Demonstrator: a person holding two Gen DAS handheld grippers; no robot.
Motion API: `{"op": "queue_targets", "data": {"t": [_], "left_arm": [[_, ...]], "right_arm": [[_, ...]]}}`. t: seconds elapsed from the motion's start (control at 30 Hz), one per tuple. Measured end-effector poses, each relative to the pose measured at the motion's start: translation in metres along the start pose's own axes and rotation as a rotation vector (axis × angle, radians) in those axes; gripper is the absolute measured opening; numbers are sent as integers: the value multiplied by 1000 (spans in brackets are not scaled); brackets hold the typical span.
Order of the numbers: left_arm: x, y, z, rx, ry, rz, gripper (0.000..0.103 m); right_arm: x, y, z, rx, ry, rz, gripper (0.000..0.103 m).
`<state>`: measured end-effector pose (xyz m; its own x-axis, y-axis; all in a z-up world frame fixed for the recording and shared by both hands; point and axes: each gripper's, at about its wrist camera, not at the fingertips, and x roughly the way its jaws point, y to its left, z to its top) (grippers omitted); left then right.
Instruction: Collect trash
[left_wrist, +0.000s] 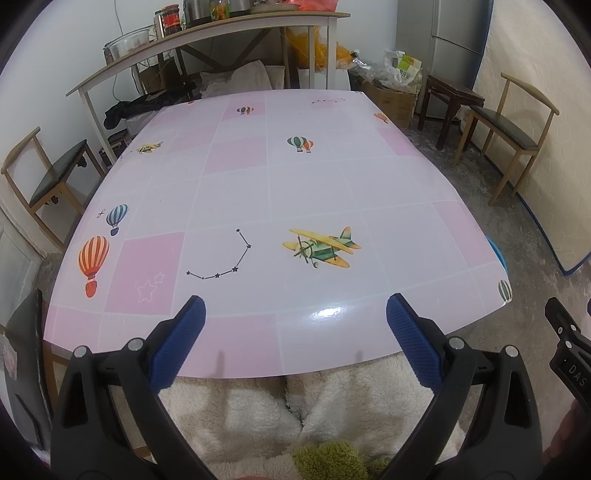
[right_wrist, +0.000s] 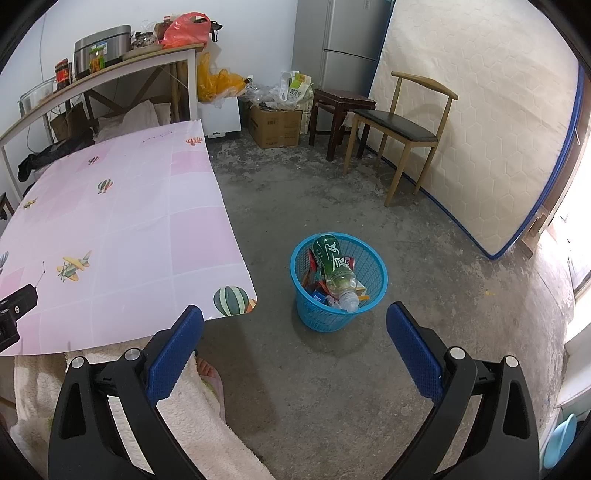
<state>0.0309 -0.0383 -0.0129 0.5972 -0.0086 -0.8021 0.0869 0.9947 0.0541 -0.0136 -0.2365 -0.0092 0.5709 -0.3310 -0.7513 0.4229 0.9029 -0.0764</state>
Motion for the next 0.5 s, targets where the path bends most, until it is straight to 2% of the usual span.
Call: {"op": "queue_targets", "data": {"t": [0.5], "left_arm": [[1, -1, -1, -2, 4, -9, 94]], "right_arm": [[0, -1, 1, -2, 2, 0, 97]]}}
